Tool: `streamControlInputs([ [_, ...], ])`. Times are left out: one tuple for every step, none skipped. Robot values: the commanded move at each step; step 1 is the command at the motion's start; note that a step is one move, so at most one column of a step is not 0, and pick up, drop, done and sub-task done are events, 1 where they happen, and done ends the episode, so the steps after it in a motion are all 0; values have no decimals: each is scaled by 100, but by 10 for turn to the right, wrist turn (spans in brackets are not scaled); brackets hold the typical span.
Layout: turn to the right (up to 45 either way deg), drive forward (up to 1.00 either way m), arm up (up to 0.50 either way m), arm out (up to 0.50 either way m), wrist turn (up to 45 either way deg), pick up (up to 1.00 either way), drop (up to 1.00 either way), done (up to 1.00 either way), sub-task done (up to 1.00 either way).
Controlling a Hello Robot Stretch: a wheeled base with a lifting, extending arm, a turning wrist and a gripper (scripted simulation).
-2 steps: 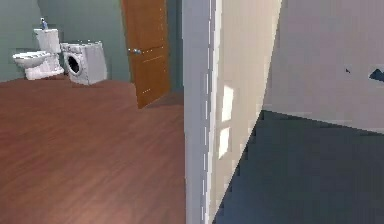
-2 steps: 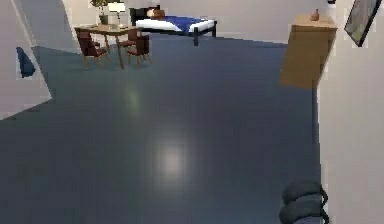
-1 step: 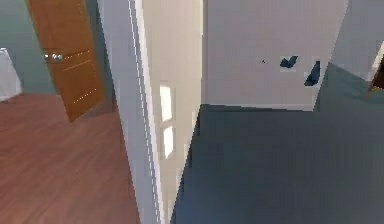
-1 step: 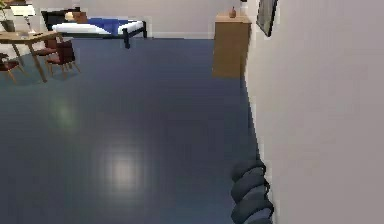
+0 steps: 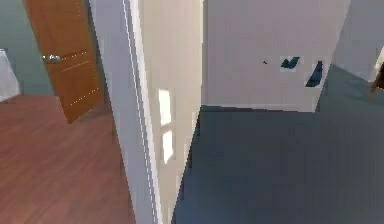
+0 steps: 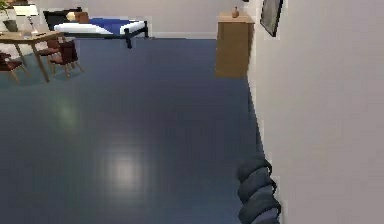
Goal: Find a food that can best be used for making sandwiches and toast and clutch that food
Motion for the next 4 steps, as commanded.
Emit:
streamControlInputs([
  [-360,0,0,0,0,0,0,0,0],
  [0,45,0,0,0,0,0,0,0],
  [-60,0,0,0,0,0,0,0,0],
  [0,100,0,0,0,0,0,0,0],
])
